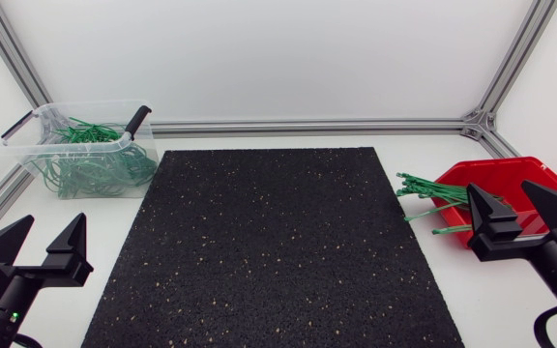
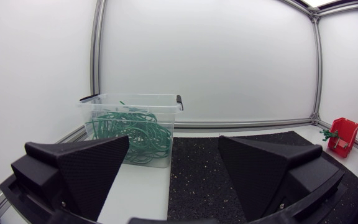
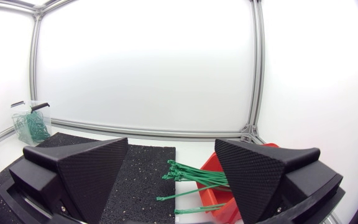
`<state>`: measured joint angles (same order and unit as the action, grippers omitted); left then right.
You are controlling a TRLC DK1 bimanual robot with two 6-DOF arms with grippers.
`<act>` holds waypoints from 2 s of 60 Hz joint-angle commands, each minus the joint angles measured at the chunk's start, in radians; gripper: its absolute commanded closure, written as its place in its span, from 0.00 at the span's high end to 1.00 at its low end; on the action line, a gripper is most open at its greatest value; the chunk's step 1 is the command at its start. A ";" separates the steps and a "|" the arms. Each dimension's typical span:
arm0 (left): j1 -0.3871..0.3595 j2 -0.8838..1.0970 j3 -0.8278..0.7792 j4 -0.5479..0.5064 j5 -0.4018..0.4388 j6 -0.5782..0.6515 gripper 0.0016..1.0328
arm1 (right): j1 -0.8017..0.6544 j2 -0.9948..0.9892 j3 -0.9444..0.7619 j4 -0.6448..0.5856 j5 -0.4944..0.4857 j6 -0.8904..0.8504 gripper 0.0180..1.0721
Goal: Take a green cable tie from the red box, thread the tail through the head to close it, then place it in the transparent bin on the left.
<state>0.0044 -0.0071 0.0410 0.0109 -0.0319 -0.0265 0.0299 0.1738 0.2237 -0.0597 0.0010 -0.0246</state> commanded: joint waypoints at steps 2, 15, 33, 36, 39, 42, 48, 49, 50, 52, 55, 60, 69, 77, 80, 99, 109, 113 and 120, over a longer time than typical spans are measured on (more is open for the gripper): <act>-0.006 -0.007 -0.041 -0.011 -0.010 -0.010 0.97 | -0.027 0.095 0.094 -0.035 0.007 -0.015 0.97; -0.003 -0.007 -0.041 -0.011 -0.010 -0.010 0.97 | -0.061 0.291 0.266 -0.140 -0.036 -0.107 0.97; -0.004 -0.007 -0.041 -0.009 -0.010 -0.010 0.97 | -0.124 0.544 0.479 -0.370 -0.073 -0.465 0.93; -0.006 -0.005 -0.041 -0.009 -0.010 -0.010 0.97 | -0.128 0.584 0.496 -0.404 -0.081 -0.540 0.93; -0.006 -0.005 -0.041 -0.009 -0.010 -0.010 0.97 | -0.128 0.625 0.513 -0.440 -0.093 -0.629 0.93; -0.006 -0.005 -0.041 -0.009 -0.010 -0.010 0.97 | -0.139 0.662 0.519 -0.443 -0.101 -0.689 0.90; -0.006 -0.005 -0.041 -0.009 -0.010 -0.010 0.97 | -0.216 0.779 0.585 -0.583 -0.237 -0.787 0.90; -0.006 -0.005 -0.041 -0.009 -0.010 -0.010 0.97 | -0.231 0.802 0.595 -0.603 -0.256 -0.798 0.90; -0.006 -0.005 -0.041 -0.009 -0.010 -0.010 0.97 | -0.246 0.817 0.606 -0.612 -0.266 -0.804 0.90; -0.006 -0.005 -0.041 -0.009 -0.010 -0.010 0.97 | -0.266 0.849 0.618 -0.629 -0.283 -0.833 0.90; -0.006 -0.005 -0.041 -0.009 -0.010 -0.010 0.97 | -0.274 0.885 0.631 -0.663 -0.286 -0.890 0.90; -0.003 -0.005 -0.041 -0.011 -0.010 -0.010 0.97 | -0.289 0.903 0.612 -0.672 -0.285 -0.976 0.89; -0.001 -0.005 -0.041 -0.011 -0.010 -0.010 0.97 | -0.288 0.900 0.546 -0.655 -0.279 -1.118 0.88; 0.003 -0.005 -0.041 -0.011 -0.010 -0.010 0.97 | -0.295 0.932 0.505 -0.566 -0.254 -1.184 0.87; 0.003 -0.005 -0.041 -0.011 -0.010 -0.010 0.97 | -0.321 0.957 0.502 -0.571 -0.260 -1.281 0.87; 0.009 -0.005 -0.041 -0.011 -0.010 -0.010 0.97 | -0.384 1.007 0.411 -0.568 -0.265 -1.595 0.87; 0.008 -0.005 -0.041 -0.012 -0.010 -0.010 0.97 | -0.384 1.003 0.398 -0.554 -0.292 -1.632 0.87; 0.008 -0.005 -0.041 -0.012 -0.010 -0.010 0.97 | -0.380 1.009 0.393 -0.548 -0.292 -1.634 0.87; 0.008 -0.005 -0.041 -0.014 -0.010 -0.010 0.97 | -0.360 1.026 0.384 -0.503 -0.289 -1.626 0.87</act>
<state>0.0055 -0.0071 0.0410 0.0105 -0.0319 -0.0265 -0.3443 1.1759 0.6334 -0.5850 -0.2878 -1.6245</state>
